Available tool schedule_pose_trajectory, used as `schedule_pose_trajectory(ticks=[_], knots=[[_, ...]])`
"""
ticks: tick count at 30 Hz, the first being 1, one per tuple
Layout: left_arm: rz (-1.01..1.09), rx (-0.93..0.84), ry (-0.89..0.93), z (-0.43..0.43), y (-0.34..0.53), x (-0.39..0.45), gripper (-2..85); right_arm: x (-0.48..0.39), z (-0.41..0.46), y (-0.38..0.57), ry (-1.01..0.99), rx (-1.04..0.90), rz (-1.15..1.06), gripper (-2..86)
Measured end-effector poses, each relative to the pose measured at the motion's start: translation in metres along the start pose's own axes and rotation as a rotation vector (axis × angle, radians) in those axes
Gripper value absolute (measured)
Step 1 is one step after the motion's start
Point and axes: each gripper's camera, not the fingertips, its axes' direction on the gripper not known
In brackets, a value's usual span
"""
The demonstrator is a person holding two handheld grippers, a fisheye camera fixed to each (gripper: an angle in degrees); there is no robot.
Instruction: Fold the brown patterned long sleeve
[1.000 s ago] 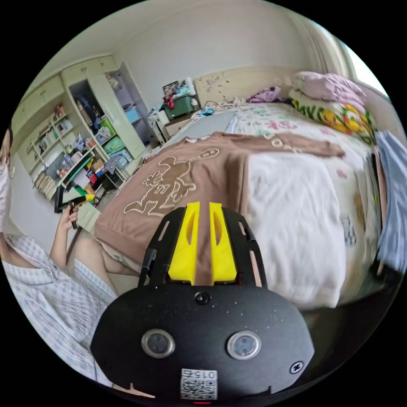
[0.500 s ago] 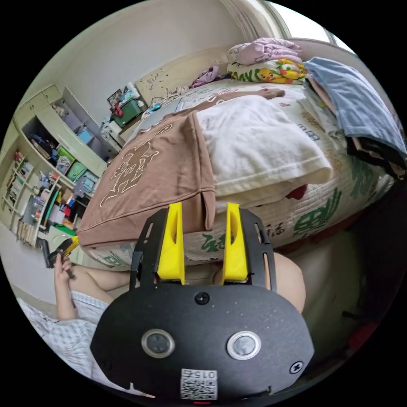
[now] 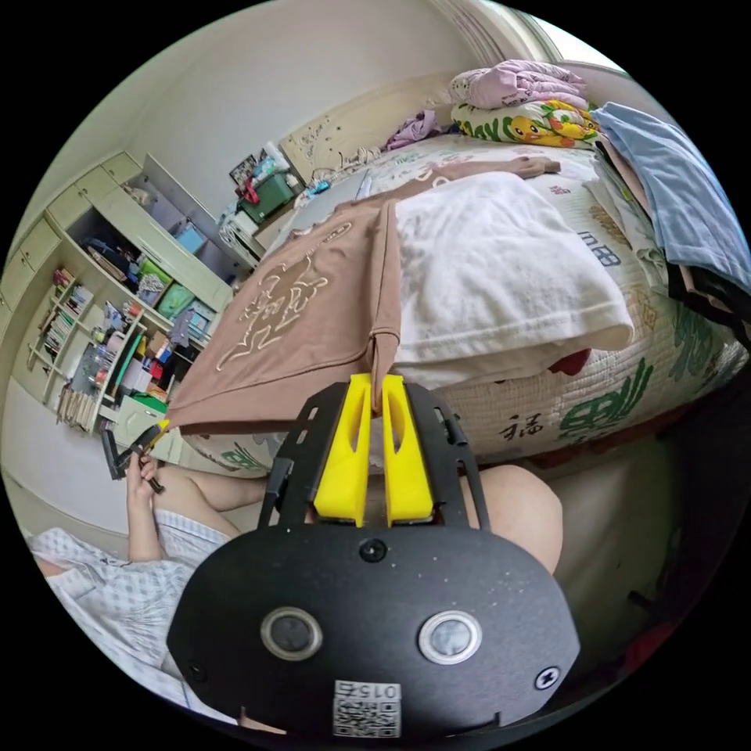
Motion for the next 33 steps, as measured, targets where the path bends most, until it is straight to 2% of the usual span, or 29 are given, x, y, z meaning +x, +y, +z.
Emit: schedule_pose_trajectory(ticks=[3,7,16,29,31,33], knots=[[0.019,-0.061,-0.078,0.015,-0.003,0.01,0.9,-0.008,0.035,-0.004,0.112,-0.113,-0.026,1.0],[0.031,-0.144,-0.162,0.041,-0.008,0.026,0.8,-0.012,0.062,-0.007,0.162,-0.156,-0.024,1.3],[0.111,-0.2,-0.305,0.068,-0.009,0.068,0.9,-0.04,0.088,-0.015,0.299,-0.172,-0.094,2.9],[0.043,-0.227,-0.254,0.064,-0.008,0.074,0.4,-0.046,0.092,-0.015,0.306,-0.138,-0.096,3.5],[-0.047,-0.25,-0.208,0.036,-0.013,0.075,0.0,-0.04,0.089,-0.014,0.268,-0.135,-0.07,3.6],[-0.064,-0.177,-0.198,-0.004,-0.011,0.085,-0.4,-0.027,0.084,-0.012,0.192,-0.129,-0.026,4.0]])
